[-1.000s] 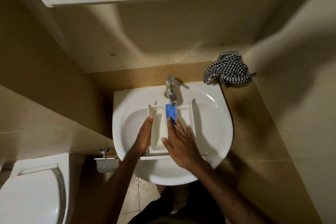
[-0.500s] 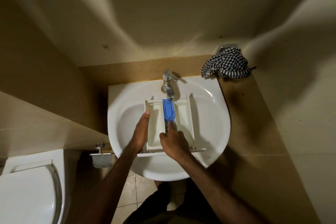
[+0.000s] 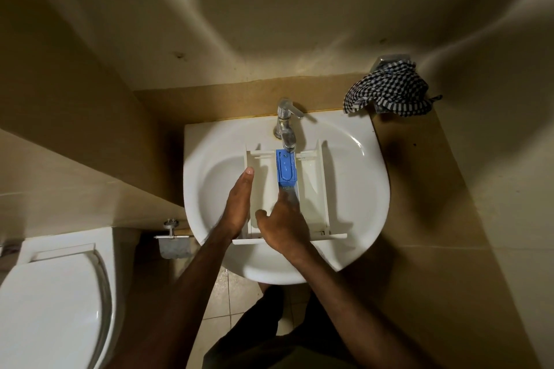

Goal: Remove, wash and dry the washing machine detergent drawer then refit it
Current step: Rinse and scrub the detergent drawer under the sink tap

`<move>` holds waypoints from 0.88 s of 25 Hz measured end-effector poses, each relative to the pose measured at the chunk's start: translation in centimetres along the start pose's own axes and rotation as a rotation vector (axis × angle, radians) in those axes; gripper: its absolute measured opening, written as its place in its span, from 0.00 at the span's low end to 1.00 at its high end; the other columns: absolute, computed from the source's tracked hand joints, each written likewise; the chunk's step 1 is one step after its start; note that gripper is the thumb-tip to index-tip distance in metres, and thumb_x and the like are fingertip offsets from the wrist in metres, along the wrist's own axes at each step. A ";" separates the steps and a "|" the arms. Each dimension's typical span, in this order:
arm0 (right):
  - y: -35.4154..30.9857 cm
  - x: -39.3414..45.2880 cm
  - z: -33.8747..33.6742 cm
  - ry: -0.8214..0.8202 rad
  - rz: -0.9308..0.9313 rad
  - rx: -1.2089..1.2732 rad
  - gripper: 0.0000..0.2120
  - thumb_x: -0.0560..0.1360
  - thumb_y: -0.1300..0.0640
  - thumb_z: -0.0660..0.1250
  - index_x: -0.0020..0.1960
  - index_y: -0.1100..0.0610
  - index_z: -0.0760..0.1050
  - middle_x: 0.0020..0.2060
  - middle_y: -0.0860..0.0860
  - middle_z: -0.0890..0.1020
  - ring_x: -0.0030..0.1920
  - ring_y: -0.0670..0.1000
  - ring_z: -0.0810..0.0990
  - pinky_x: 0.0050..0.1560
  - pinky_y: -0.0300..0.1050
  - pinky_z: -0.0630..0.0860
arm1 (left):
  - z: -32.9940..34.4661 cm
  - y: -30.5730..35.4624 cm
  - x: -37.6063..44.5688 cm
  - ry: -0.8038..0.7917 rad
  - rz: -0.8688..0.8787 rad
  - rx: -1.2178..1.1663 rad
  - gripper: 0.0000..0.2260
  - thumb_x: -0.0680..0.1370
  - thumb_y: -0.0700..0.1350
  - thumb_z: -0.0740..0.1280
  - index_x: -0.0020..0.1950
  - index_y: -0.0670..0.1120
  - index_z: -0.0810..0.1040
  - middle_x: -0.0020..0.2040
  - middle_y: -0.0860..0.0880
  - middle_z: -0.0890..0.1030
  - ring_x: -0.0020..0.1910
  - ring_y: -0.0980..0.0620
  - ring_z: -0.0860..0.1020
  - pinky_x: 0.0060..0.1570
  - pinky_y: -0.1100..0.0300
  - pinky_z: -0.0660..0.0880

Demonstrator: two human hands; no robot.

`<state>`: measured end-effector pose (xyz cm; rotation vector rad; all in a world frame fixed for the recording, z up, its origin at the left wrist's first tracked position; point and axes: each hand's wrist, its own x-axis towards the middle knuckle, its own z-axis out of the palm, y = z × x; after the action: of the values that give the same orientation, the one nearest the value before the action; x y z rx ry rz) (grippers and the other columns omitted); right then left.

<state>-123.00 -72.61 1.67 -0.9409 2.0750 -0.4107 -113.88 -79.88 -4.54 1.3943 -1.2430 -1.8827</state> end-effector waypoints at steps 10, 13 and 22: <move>-2.8 0.6 0.6 0.048 0.122 0.231 0.31 0.81 0.53 0.63 0.80 0.60 0.58 0.75 0.56 0.69 0.73 0.56 0.70 0.73 0.50 0.70 | 0.1 -0.2 -0.1 0.042 0.014 0.017 0.19 0.88 0.54 0.52 0.74 0.50 0.73 0.63 0.56 0.81 0.56 0.69 0.81 0.49 0.78 0.74; -1.5 -0.4 0.8 -0.034 0.093 0.068 0.30 0.81 0.51 0.62 0.79 0.59 0.57 0.71 0.56 0.74 0.69 0.58 0.75 0.67 0.55 0.76 | 0.1 -0.2 0.0 0.031 0.019 0.031 0.19 0.88 0.54 0.51 0.73 0.50 0.73 0.62 0.56 0.81 0.55 0.69 0.82 0.48 0.77 0.75; -1.4 -0.3 1.0 0.012 0.043 0.005 0.33 0.81 0.49 0.63 0.80 0.61 0.56 0.73 0.57 0.70 0.71 0.57 0.72 0.67 0.52 0.73 | 0.3 0.2 -0.3 0.075 0.019 0.064 0.17 0.88 0.56 0.51 0.69 0.55 0.75 0.59 0.63 0.83 0.54 0.70 0.81 0.47 0.76 0.75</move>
<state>-121.42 -73.31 1.94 -0.8917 2.0999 -0.3998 -114.06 -79.63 -4.17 1.4671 -1.2849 -1.7764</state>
